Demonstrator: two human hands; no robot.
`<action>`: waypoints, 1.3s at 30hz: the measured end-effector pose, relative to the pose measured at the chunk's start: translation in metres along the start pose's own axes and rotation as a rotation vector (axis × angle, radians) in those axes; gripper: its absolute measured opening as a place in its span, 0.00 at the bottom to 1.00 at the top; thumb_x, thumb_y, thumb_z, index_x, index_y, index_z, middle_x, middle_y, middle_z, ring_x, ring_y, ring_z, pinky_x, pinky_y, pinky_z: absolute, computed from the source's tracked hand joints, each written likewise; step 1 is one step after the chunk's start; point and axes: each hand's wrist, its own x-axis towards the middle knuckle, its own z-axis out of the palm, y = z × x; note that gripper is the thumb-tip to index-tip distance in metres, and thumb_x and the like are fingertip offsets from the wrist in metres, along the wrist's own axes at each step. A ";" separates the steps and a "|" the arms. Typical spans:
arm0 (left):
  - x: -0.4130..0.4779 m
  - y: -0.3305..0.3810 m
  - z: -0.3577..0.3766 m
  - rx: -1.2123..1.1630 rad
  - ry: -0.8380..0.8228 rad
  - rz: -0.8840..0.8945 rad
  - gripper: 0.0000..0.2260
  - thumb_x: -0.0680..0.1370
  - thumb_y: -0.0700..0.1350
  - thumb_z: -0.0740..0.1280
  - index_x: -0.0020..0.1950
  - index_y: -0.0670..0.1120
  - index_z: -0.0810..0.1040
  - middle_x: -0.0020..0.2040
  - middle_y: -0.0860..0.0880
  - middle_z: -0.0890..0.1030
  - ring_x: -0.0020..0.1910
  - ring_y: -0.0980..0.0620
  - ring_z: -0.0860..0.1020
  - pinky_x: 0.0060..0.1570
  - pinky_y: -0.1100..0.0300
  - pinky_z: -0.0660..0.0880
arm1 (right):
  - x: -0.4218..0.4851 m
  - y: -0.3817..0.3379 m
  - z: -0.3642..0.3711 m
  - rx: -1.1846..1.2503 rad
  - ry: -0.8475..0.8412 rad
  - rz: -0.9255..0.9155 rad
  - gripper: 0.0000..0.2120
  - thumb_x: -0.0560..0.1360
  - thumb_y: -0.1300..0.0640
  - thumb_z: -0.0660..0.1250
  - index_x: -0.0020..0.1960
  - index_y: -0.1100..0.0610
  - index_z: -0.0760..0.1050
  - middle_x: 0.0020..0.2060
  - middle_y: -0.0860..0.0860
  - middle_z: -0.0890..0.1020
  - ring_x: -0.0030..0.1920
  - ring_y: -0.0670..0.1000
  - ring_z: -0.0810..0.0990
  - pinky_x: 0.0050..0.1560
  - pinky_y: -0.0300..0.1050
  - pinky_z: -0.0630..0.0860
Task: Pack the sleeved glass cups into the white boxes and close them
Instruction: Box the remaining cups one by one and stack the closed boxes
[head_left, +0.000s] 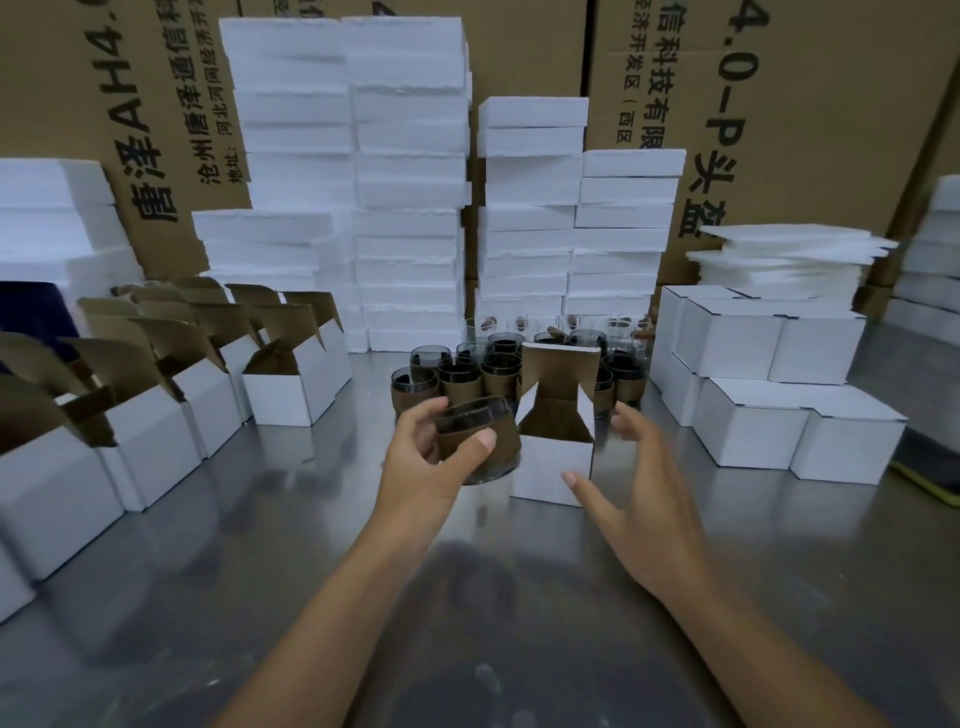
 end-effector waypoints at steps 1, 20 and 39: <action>-0.004 -0.001 0.001 -0.016 -0.033 -0.026 0.24 0.68 0.50 0.75 0.62 0.53 0.72 0.59 0.50 0.79 0.56 0.54 0.77 0.43 0.71 0.76 | -0.003 -0.004 -0.003 -0.012 0.057 -0.062 0.33 0.69 0.46 0.72 0.69 0.51 0.62 0.60 0.44 0.70 0.60 0.40 0.67 0.57 0.40 0.65; -0.022 0.003 0.012 -0.151 -0.335 -0.114 0.26 0.64 0.55 0.72 0.60 0.48 0.78 0.53 0.48 0.84 0.54 0.53 0.81 0.47 0.66 0.77 | -0.025 -0.033 0.001 0.464 -0.213 0.084 0.25 0.70 0.45 0.71 0.62 0.37 0.64 0.54 0.37 0.77 0.52 0.36 0.76 0.51 0.34 0.73; -0.020 0.001 0.013 -0.216 -0.441 -0.160 0.19 0.73 0.55 0.63 0.61 0.48 0.78 0.53 0.50 0.83 0.54 0.50 0.81 0.55 0.54 0.77 | -0.007 -0.034 0.006 0.814 -0.131 0.404 0.08 0.79 0.52 0.58 0.47 0.46 0.75 0.35 0.44 0.83 0.35 0.42 0.82 0.35 0.37 0.75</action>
